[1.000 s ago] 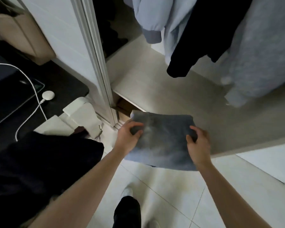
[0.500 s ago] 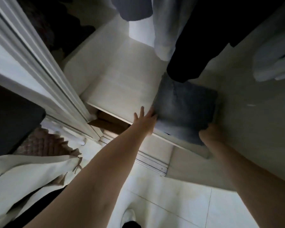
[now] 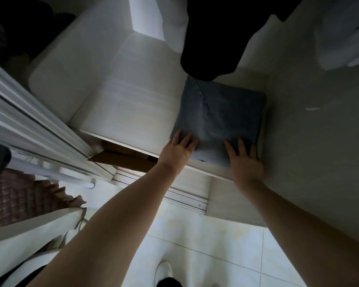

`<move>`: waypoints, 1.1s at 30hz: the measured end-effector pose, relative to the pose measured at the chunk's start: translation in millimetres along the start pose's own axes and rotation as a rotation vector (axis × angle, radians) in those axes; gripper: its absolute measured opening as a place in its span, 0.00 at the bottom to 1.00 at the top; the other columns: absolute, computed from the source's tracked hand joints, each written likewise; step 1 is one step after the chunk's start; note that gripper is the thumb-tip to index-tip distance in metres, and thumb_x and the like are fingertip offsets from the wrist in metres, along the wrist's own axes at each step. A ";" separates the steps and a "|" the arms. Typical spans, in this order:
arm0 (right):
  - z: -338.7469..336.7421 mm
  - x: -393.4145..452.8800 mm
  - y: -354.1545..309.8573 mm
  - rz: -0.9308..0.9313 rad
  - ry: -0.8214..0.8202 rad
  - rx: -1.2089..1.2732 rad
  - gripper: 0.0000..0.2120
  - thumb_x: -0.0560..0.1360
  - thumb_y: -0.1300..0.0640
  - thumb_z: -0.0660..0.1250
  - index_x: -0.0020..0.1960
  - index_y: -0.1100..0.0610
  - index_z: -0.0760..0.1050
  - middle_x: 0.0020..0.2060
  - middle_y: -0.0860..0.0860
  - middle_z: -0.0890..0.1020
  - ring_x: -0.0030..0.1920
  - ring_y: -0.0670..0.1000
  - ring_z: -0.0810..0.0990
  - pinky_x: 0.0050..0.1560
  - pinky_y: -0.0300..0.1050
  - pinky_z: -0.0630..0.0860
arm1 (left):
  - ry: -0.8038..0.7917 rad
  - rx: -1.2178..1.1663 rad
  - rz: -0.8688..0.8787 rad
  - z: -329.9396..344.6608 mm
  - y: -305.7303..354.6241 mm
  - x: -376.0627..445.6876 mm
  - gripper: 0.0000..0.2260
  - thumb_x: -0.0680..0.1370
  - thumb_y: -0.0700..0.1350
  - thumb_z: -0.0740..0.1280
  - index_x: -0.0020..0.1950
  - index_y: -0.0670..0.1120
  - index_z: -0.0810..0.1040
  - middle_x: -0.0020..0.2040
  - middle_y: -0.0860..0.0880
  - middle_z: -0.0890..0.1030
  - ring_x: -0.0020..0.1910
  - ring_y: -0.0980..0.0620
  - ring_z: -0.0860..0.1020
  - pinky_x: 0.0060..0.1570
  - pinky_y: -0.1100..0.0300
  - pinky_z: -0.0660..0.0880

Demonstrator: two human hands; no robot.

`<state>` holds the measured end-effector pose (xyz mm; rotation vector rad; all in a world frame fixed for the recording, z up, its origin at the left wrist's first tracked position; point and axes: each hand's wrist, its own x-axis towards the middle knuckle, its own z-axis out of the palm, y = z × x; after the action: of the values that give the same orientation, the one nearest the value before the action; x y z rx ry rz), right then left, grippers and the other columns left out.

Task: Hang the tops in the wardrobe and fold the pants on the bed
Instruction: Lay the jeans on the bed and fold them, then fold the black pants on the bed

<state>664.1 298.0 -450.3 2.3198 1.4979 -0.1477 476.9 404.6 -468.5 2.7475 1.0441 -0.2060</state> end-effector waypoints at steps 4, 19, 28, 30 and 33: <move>1.2 -24.9 1.4 0.047 0.042 0.030 0.26 0.76 0.60 0.51 0.73 0.49 0.66 0.70 0.62 0.69 0.63 0.72 0.70 0.52 0.62 0.75 | 0.076 -0.041 0.109 1.9 10.6 -9.1 0.28 0.78 0.37 0.66 0.77 0.48 0.64 0.76 0.46 0.66 0.74 0.33 0.61 0.63 0.43 0.74; 5.6 -75.8 -1.6 0.028 -0.046 0.142 0.41 0.70 0.58 0.68 0.77 0.61 0.52 0.74 0.65 0.58 0.72 0.69 0.57 0.70 0.64 0.56 | -0.062 -0.006 -0.064 8.4 51.7 -74.1 0.37 0.79 0.41 0.65 0.80 0.45 0.44 0.80 0.45 0.42 0.79 0.41 0.42 0.76 0.42 0.50; -25.8 -181.6 6.3 -0.450 -0.114 0.335 0.35 0.78 0.54 0.64 0.78 0.58 0.49 0.76 0.54 0.59 0.76 0.56 0.57 0.73 0.48 0.58 | 0.386 -0.488 -0.318 -8.1 118.9 -192.3 0.21 0.74 0.34 0.69 0.66 0.43 0.77 0.64 0.45 0.79 0.61 0.45 0.78 0.60 0.51 0.78; -32.2 -206.2 10.5 -0.540 -0.106 0.369 0.33 0.78 0.55 0.64 0.78 0.57 0.51 0.75 0.55 0.61 0.76 0.55 0.58 0.73 0.46 0.58 | 0.452 -0.554 -0.460 -18.5 146.4 -218.2 0.19 0.76 0.35 0.66 0.66 0.44 0.77 0.61 0.47 0.81 0.59 0.46 0.79 0.58 0.52 0.78; -35.6 -240.0 21.6 -0.685 -0.102 0.407 0.31 0.78 0.56 0.63 0.77 0.58 0.55 0.74 0.55 0.64 0.75 0.54 0.60 0.73 0.46 0.60 | 0.584 -0.666 -0.723 -28.3 196.5 -263.5 0.17 0.77 0.36 0.63 0.65 0.46 0.78 0.57 0.49 0.82 0.55 0.51 0.80 0.52 0.58 0.79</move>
<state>576.7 97.4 -343.4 1.9123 2.3130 -0.7981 414.5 98.3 -363.0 1.7625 1.8019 0.7496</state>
